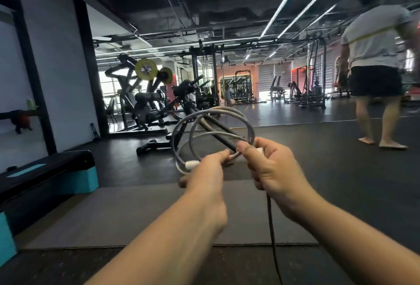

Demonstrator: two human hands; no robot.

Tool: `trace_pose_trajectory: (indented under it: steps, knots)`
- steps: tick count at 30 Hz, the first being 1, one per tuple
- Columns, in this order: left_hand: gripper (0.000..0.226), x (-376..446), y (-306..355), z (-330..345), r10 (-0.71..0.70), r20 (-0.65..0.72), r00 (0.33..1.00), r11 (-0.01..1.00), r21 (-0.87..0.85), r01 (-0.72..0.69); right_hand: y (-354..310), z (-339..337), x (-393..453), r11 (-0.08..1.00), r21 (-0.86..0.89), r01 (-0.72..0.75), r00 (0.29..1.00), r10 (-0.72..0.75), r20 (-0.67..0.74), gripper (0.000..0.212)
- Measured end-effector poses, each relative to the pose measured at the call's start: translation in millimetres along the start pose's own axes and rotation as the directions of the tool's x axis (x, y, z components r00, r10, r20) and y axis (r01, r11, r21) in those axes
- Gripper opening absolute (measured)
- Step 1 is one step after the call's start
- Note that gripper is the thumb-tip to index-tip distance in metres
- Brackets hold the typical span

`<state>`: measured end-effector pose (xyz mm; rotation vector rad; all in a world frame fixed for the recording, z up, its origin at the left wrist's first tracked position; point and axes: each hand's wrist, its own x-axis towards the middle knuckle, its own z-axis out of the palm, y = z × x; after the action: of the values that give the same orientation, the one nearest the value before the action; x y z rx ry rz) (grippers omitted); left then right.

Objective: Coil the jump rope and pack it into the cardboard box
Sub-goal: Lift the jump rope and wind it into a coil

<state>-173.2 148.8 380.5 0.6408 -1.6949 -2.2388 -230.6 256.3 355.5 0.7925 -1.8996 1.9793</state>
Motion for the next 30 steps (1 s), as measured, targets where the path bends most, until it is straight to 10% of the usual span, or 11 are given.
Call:
trace_pose_trajectory:
  steps: [2, 3, 5, 6, 9, 14, 19, 24, 30]
  knots:
    - [0.102, 5.7, 1.9, -21.0, 0.494, -0.186, 0.849, 0.834, 0.378, -0.402, -10.3, -16.5, 6.4, 0.979, -0.203, 0.022, 0.993, 0.002, 0.118, 0.032]
    - [0.103, 4.6, 7.6, -30.3, 0.746, -0.039, 0.665, 0.565, 0.566, -0.600, -16.8, -22.7, 8.2, 0.954, -0.296, 0.045, 0.984, 0.009, 0.180, 0.032]
    - [0.084, 0.9, 28.8, -41.0, 0.798, 0.450, 0.402, 0.054, 0.610, -0.790, -30.4, -30.9, 10.3, 0.910, -0.406, 0.084, 0.956, 0.042, 0.292, 0.025]
    - [0.069, 2.2, 37.5, -41.0, 0.664, 0.614, 0.428, 0.013, 0.562, -0.827, -35.4, -33.3, 11.8, 0.891, -0.441, 0.106, 0.942, 0.052, 0.331, 0.021]
    - [0.023, 16.8, 43.9, -32.9, 0.394, 0.756, 0.523, 0.084, 0.537, -0.839, -40.5, -35.7, 15.6, 0.834, -0.525, 0.173, 0.931, 0.035, 0.363, 0.015]
    - [0.022, 23.9, 19.5, -22.8, 0.593, 0.628, 0.504, 0.402, 0.312, -0.861, -35.1, -32.6, 9.2, 0.908, -0.361, 0.212, 0.947, -0.100, 0.304, 0.016]
    - [0.019, 11.2, -2.1, -10.3, 0.575, 0.484, 0.660, 0.767, -0.036, -0.641, -22.0, -20.2, 6.8, 0.898, -0.325, 0.296, 0.945, -0.224, 0.241, 0.019]
    - [0.019, 14.5, -6.3, -9.8, 0.537, 0.410, 0.738, 0.839, -0.170, -0.516, -20.3, -23.0, 12.1, 0.846, -0.441, 0.301, 0.932, -0.162, 0.324, 0.025]
    - [0.041, 23.0, 15.1, -36.9, 0.435, 0.626, 0.647, 0.692, 0.227, -0.685, -33.8, -37.2, 15.8, 0.794, -0.515, 0.323, 0.848, -0.001, 0.530, 0.018]
